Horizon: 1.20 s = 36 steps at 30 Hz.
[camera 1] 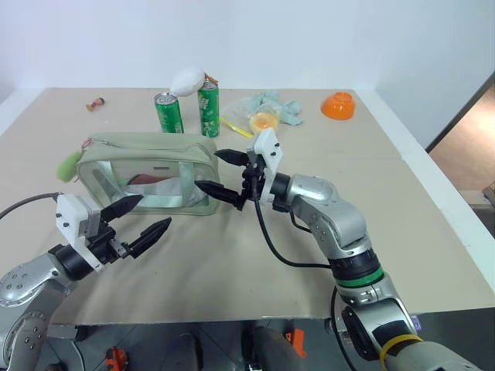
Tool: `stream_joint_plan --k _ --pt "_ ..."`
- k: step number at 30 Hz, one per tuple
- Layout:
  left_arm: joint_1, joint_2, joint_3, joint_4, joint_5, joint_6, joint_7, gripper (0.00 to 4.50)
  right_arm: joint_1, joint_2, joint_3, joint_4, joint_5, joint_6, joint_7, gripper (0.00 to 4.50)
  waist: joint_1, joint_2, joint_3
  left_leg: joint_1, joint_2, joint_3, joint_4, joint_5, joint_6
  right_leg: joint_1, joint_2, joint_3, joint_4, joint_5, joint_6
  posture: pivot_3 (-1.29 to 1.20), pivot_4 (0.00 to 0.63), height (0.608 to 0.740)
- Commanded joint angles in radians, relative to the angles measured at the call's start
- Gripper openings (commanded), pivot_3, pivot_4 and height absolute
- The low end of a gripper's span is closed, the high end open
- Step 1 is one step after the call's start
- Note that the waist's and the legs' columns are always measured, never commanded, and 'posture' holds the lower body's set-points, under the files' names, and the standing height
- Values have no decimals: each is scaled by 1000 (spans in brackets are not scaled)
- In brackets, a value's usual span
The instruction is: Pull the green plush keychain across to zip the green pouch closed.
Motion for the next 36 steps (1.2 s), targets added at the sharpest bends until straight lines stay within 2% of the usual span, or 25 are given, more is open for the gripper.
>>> stream_joint_plan --k 1,4,12,15,28,36 --pt "2 3 18 -26 7 -19 6 4500 -50 17 2 57 -29 -58 17 4474 0 0 0 0 0 0 0 0 0 0 0 0 0 0 0 0 150 740" --pt "6 -1 16 -31 13 -22 14 4500 -72 34 9 116 -47 -90 29 3749 0 0 0 0 1 0 0 0 0 0 1 0 0 0 0 0 150 740" --pt "15 -14 10 -33 26 -28 18 4500 -97 71 2 172 -66 -116 43 910 0 0 0 0 2 -1 0 0 0 0 2 -1 0 0 -1 0 150 740" --pt "17 -15 10 -32 29 -30 17 4500 -97 74 -1 173 -67 -117 46 24 0 0 0 0 2 0 0 0 0 0 2 0 0 1 -2 0 150 740" --pt "4 -9 -2 -13 36 -33 7 4500 -83 39 -23 129 -68 -127 64 24 0 0 0 0 2 0 0 0 0 0 2 0 0 1 -2 0 150 740" --pt "-41 16 -12 5 19 -6 -15 4500 -10 -147 -129 -42 9 -71 137 24 13 0 0 -1 0 0 0 0 0 0 -1 -1 -1 0 -1 0 150 740"
